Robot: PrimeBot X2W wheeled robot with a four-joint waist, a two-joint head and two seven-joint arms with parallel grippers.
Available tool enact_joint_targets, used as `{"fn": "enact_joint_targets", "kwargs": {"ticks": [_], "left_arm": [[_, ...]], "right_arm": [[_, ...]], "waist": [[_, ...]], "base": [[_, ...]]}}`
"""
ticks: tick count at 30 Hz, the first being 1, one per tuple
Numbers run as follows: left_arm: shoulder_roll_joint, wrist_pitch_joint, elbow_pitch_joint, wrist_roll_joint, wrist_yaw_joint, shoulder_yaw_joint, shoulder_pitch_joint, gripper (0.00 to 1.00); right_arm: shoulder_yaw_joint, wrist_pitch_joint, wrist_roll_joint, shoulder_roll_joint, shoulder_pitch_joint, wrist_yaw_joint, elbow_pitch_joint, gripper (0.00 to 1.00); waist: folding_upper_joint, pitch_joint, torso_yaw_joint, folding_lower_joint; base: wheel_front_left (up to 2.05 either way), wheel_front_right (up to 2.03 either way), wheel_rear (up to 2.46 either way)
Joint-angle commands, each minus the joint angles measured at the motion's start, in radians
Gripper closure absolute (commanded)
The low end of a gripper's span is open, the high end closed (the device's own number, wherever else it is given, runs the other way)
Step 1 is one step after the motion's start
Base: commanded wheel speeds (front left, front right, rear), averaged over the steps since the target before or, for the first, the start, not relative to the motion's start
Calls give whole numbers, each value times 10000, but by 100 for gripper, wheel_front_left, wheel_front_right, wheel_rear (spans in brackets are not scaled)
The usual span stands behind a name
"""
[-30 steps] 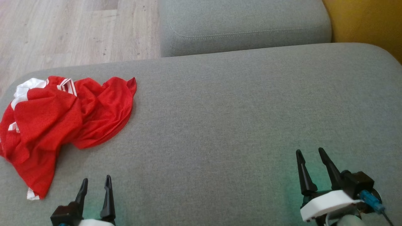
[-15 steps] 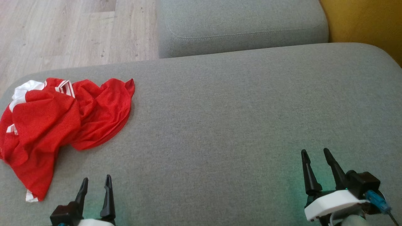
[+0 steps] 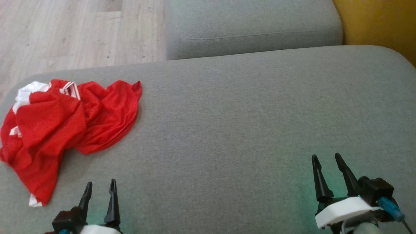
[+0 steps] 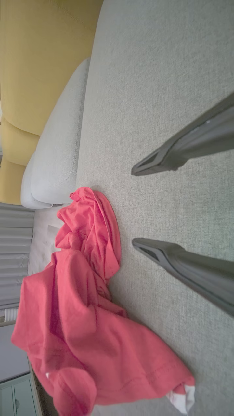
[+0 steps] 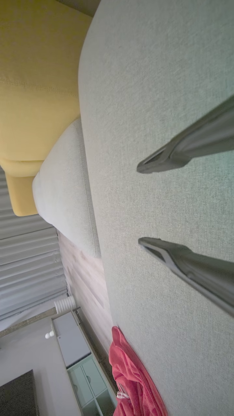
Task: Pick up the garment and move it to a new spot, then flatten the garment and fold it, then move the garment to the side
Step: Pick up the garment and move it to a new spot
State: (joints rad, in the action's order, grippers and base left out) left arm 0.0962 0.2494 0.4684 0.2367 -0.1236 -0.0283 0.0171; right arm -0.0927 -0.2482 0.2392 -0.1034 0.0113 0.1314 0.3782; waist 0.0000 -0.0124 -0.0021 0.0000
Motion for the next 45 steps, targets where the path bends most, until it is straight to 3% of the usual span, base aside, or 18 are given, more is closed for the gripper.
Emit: {"fn": "enact_joint_targets", "kwargs": {"ticks": [1,5,16,21,28,35,41,45], "left_arm": [[58,124,-285,-17,-9,357,-536,0],[24,124,-321,-16,-16,326,-584,0],[185,124,-361,57,22,530,-355,0],[289,124,-471,141,43,702,-247,0],[598,-50,-951,537,-7,735,-805,0],[1657,-1260,-1727,1135,-53,623,-3257,0],[2346,-2393,-1113,1837,-66,169,-5534,0],[2815,-3033,36,2078,-68,-86,-6977,0]], "right_arm": [[-224,-136,69,-162,-176,-7,-331,0],[-244,-136,78,-111,-63,-7,-381,0],[-696,-136,132,57,-175,-7,-303,0],[-960,-136,173,74,-282,-7,-198,0],[-1158,-136,150,-5,-480,-7,-240,0],[-1290,-136,22,-485,-1025,-7,-366,0],[-1523,-136,-99,-937,-1629,-7,-492,0],[-1703,-136,-148,-1251,-2053,-7,-637,0]], "waist": [[0,-17,117,0],[0,-76,696,0],[0,-215,3079,0],[0,-197,3680,0],[0,255,3638,0],[0,1720,3249,0],[0,2940,2851,0],[0,3656,2481,0]], "base": [[0,0,0],[0,0,0],[0,0,0],[0,0,0],[0,0,0],[0,0,0],[0,0,0],[0,0,0]]}}
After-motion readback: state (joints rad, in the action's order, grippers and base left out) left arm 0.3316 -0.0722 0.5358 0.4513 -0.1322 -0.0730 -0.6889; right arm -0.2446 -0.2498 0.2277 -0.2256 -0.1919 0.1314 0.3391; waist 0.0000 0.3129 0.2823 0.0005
